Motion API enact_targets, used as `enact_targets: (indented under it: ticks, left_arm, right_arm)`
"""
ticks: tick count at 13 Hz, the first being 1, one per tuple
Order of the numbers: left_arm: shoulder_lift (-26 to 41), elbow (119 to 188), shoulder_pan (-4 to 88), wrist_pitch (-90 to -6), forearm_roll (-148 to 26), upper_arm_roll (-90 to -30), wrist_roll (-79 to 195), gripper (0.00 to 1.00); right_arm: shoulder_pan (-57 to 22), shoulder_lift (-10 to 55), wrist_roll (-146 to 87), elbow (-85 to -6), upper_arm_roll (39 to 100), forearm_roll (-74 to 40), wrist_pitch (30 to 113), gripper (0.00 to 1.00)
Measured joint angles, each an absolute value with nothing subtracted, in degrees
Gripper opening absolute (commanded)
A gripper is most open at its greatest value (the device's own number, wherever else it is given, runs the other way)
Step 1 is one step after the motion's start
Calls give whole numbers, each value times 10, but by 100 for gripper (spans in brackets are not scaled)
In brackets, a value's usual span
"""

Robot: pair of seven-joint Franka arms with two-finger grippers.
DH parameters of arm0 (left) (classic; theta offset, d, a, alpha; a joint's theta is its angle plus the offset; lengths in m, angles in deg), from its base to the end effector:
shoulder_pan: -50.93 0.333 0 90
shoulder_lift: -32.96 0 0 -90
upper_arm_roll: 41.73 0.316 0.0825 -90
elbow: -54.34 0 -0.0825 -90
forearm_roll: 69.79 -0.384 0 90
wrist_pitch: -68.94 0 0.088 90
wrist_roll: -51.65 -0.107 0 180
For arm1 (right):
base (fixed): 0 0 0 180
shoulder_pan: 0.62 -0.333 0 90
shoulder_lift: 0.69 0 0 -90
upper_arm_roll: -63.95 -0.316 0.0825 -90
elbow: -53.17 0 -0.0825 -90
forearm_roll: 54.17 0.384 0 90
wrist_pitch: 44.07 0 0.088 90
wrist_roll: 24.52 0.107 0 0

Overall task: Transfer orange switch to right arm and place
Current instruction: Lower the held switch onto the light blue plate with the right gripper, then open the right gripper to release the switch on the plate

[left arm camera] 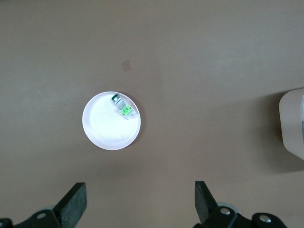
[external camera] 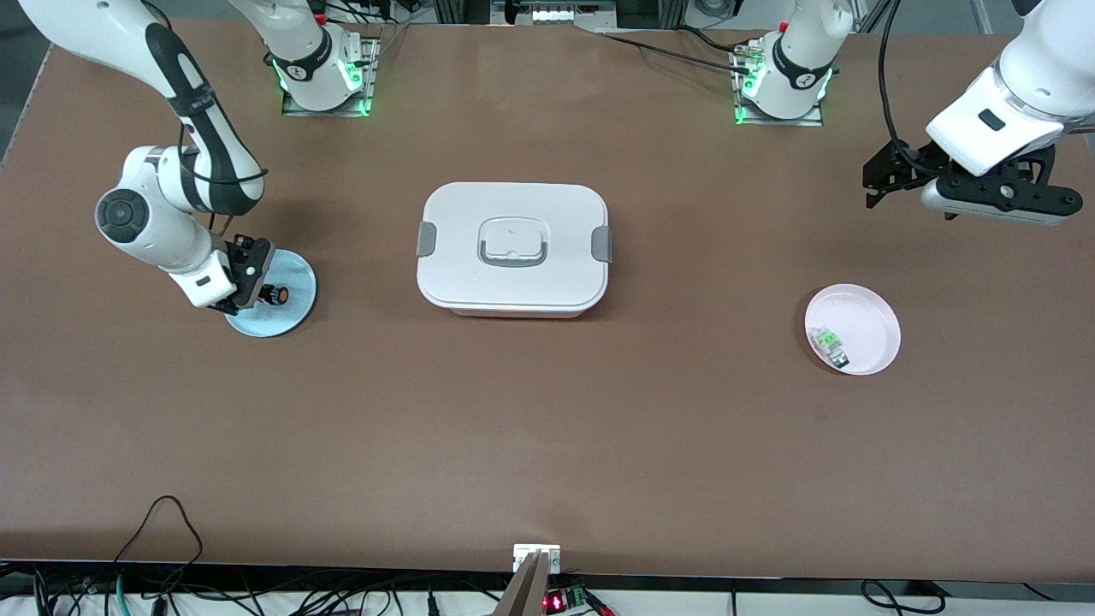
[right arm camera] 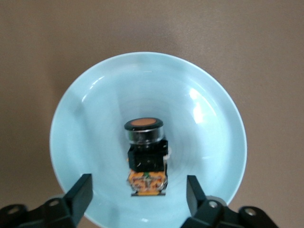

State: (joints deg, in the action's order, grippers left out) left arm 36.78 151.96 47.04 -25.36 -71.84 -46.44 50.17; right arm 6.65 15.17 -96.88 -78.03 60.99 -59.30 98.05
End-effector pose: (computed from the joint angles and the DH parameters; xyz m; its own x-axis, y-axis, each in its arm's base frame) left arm 0.5332 -0.0784 0.6044 0.9841 -0.1775 0.0074 -0.1771 -0.9833 -0.0414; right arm 0.5208 -0.0384 0.2230 0.3038 0.9509 -0.0592 0.9488 -0.3076 -0.0719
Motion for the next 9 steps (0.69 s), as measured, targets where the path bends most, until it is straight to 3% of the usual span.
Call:
enact_targets:
  ticks: [3, 6, 9]
  left_arm:
    - [368, 1520, 470, -253, -718, -464, 502, 100]
    - [368, 1519, 470, -252, -718, -464, 502, 100]
    - [368, 1519, 470, -248, -718, -464, 502, 100]
  right_arm:
    - [66, 112, -915, -740, 604, -527, 872, 100]
    - [64, 100, -770, -629, 582, -513, 722, 100]
    - [62, 100, -630, -552, 558, -511, 644, 100]
